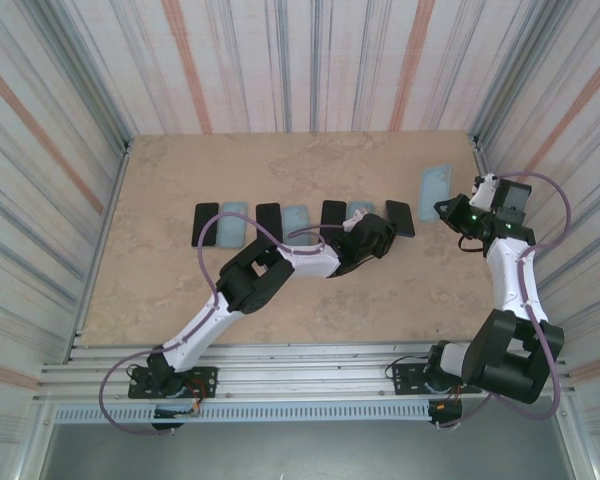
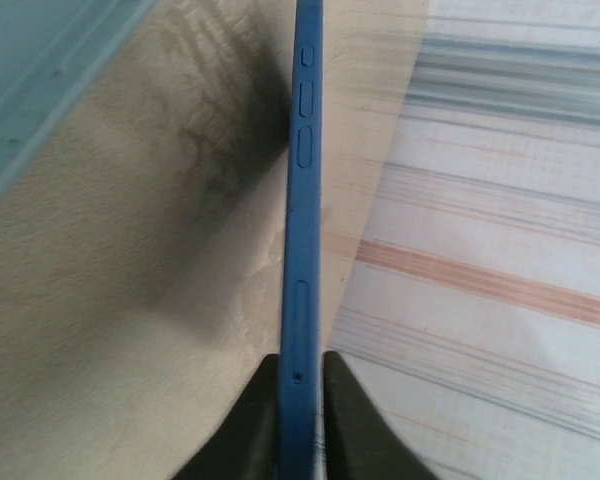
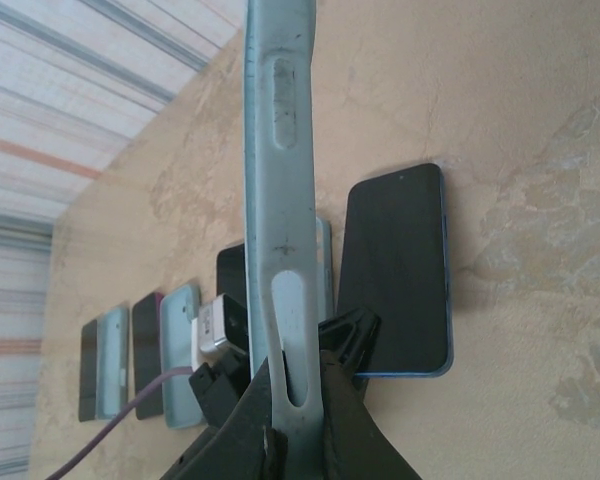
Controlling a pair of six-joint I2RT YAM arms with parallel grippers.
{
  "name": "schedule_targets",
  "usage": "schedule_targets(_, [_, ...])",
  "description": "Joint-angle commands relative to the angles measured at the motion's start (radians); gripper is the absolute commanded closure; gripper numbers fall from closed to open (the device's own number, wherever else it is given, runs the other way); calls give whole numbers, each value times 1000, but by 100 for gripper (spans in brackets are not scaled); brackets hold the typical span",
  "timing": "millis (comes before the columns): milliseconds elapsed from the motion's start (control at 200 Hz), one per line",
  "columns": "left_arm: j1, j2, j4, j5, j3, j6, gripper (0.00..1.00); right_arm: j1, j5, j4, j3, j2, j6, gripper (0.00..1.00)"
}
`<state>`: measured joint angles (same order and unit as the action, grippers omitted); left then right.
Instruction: Take the phone out of the phone case
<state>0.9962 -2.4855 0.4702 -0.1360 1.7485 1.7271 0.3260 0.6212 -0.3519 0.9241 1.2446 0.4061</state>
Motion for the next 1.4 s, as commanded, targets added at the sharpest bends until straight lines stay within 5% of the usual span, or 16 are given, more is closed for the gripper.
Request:
schedule_targets(0, [4,-3,-51,17,14,31,74,8,-19,10,-20,35,-16,100])
schedule_targets(406, [9,67,-189,21,-10,16,44,21,-28,-17,5,153,-106,100])
schedule_targets(1398, [15,233,-249,79,-93,-34,32,57,39,-62,158,527,-252,96])
